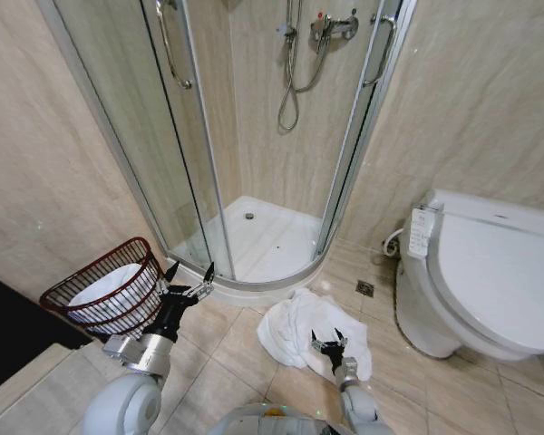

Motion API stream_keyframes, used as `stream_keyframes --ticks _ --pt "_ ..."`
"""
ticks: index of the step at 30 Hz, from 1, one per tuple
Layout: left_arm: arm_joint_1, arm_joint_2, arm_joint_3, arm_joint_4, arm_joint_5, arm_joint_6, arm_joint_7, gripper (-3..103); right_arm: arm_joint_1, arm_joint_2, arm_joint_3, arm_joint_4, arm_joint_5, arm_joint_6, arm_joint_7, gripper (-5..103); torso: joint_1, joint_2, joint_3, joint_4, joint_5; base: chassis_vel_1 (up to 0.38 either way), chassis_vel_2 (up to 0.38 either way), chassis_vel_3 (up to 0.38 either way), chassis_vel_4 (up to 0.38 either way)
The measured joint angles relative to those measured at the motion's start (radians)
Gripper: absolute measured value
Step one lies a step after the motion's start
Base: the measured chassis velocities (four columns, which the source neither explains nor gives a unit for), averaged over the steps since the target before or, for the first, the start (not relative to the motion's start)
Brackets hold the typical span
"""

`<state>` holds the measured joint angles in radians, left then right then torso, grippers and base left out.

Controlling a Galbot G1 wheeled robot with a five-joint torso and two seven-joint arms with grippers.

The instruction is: Discard the used towel into the hamper.

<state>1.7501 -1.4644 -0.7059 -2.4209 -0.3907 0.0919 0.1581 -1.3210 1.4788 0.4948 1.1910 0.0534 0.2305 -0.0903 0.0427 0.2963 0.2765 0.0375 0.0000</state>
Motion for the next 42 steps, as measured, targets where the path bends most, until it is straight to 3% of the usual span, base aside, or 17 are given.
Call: stream_keyframes --ticks 15,36,42 --pt "0.000 0.000 0.000 0.000 0.000 0.000 0.000 100 0.044 0.004 0.025 -0.121 -0.035 0.003 0.014 100 -0.019 -0.058 -0.039 0.0000 0.0001 0.000 0.000 0.000 0.000" --pt "0.000 0.000 0.000 0.000 0.000 0.000 0.000 100 0.056 -0.064 0.066 -0.175 0.012 -0.027 0.011 102 -0.042 -0.135 -0.091 -0.0001 0.0000 0.000 0.000 0.000 0.000" --pt "0.000 0.000 0.000 0.000 0.000 0.000 0.000 100 0.042 -0.068 0.065 -0.135 0.038 -0.035 -0.020 87 -0.042 -0.159 -0.112 -0.0001 0.0000 0.000 0.000 0.000 0.000"
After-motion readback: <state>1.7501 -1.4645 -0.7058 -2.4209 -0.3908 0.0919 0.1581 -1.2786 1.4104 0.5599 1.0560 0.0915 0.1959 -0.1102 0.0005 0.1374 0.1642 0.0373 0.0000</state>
